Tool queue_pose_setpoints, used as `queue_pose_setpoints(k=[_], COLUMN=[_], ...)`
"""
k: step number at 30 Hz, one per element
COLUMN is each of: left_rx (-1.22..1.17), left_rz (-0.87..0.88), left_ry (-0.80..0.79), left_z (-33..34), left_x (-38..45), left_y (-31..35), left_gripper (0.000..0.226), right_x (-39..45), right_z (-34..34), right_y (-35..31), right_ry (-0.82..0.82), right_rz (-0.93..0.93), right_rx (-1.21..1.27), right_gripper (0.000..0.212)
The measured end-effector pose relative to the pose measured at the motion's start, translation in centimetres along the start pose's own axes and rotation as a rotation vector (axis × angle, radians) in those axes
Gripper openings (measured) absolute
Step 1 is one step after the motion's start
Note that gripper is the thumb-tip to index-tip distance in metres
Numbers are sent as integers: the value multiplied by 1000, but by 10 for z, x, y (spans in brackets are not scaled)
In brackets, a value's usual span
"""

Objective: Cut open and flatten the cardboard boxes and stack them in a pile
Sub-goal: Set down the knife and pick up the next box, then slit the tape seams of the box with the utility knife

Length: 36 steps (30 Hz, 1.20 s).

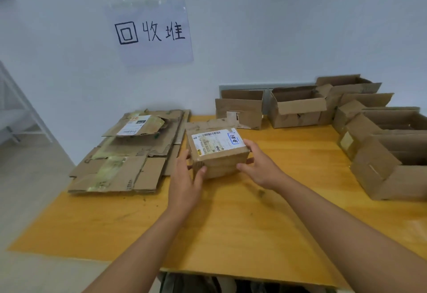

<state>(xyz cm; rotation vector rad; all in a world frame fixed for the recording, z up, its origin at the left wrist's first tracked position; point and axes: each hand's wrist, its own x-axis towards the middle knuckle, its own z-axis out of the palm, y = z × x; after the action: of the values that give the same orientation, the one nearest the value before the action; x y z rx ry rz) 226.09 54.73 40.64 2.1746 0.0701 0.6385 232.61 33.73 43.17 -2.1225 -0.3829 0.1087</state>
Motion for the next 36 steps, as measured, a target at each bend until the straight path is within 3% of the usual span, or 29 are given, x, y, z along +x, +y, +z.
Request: queue_pose_setpoints(k=[6, 11, 14, 17, 19, 24, 28, 32, 36], left_rx=[-30, 3, 84, 174, 219, 197, 113, 54, 57], left_rz=[37, 71, 110, 176, 245, 296, 238, 217, 233], left_ry=[41, 84, 109, 112, 103, -11, -100, -100, -49], left_z=[-5, -7, -9, -7, -5, 9, 16, 18, 19], left_x=[-4, 7, 22, 33, 38, 46, 47, 46, 58], left_y=[-12, -5, 6, 23, 34, 45, 34, 21, 28], left_gripper=[53, 48, 42, 34, 27, 27, 32, 43, 39], right_x=[-7, -13, -27, -42, -48, -50, -47, -48, -43], right_z=[18, 3, -13, -21, -21, -20, -25, -36, -42], right_y=[7, 12, 15, 22, 28, 36, 45, 48, 27], right_ry=[-64, -80, 36, -18, -69, -15, 117, 344, 489], right_rz=[46, 80, 228, 376, 383, 274, 251, 151, -91], right_rx=[-36, -277, -546, -778, -824, -857, -736, -305, 71], right_gripper=[80, 87, 68, 55, 48, 28, 17, 9, 32])
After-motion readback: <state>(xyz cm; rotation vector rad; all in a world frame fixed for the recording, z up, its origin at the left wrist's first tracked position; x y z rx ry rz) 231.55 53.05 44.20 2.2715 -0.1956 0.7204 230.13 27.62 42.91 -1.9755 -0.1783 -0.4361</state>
